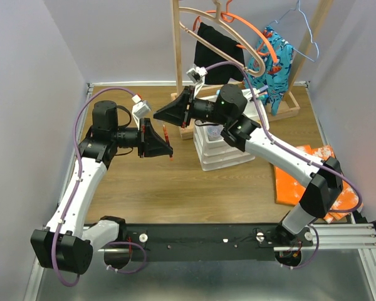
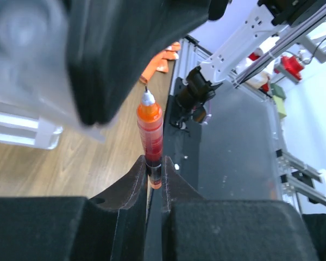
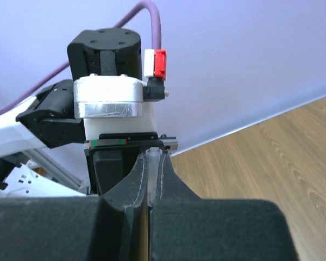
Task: Sort the stationery into containers
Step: Close the pen cap on the pen.
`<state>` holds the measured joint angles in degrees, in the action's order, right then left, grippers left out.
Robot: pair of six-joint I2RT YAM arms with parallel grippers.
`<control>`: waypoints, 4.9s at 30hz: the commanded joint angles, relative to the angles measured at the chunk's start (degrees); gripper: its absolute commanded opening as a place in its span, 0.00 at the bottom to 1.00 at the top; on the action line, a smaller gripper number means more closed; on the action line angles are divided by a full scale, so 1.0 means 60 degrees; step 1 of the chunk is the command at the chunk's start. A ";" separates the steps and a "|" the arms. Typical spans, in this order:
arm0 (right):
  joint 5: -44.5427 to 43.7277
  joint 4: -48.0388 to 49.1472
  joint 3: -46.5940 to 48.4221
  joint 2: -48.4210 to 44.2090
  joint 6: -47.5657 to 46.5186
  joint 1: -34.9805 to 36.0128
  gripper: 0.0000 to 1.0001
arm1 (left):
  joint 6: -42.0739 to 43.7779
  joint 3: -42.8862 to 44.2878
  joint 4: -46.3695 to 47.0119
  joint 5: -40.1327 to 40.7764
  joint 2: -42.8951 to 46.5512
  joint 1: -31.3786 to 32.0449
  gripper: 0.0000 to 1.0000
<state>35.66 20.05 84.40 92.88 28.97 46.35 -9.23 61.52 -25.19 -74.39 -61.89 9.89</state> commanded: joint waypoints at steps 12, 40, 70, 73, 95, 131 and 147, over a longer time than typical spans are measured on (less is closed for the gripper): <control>0.0033 0.1447 0.0290 -0.0245 0.0694 -0.0283 0.01 | -0.1521 -0.0028 0.1180 -0.0273 0.0002 0.0051 0.00; -0.0216 0.1653 -0.0195 -0.0129 0.0943 -0.0283 0.01 | -0.2386 0.0221 0.2352 -0.0038 -0.0188 -0.0066 0.00; -0.0231 0.1667 0.0567 0.0238 0.0650 -0.0517 0.01 | -0.2592 0.0060 0.2470 0.0006 -0.0203 -0.0125 0.00; -0.0186 0.1638 0.0523 0.0179 0.0679 -0.0517 0.01 | -0.2592 0.0045 0.2484 0.0035 -0.0203 -0.0125 0.00; -0.0113 0.1580 0.0025 0.0106 0.1016 -0.0503 0.01 | -0.3002 0.0016 0.3187 0.0138 -0.0349 -0.0154 0.00; -0.1767 0.1185 -0.1279 -0.0085 0.2582 -0.0488 0.01 | -0.4715 0.0529 0.5442 0.0562 -0.0496 -0.0681 0.00; -0.3555 0.0276 -0.0576 0.0632 0.3008 -0.0078 0.01 | -0.6048 0.0572 0.7157 0.0870 -0.0613 -0.1150 0.00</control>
<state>15.35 31.59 80.86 92.92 48.03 44.16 -43.20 61.41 8.16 -72.62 -65.82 3.73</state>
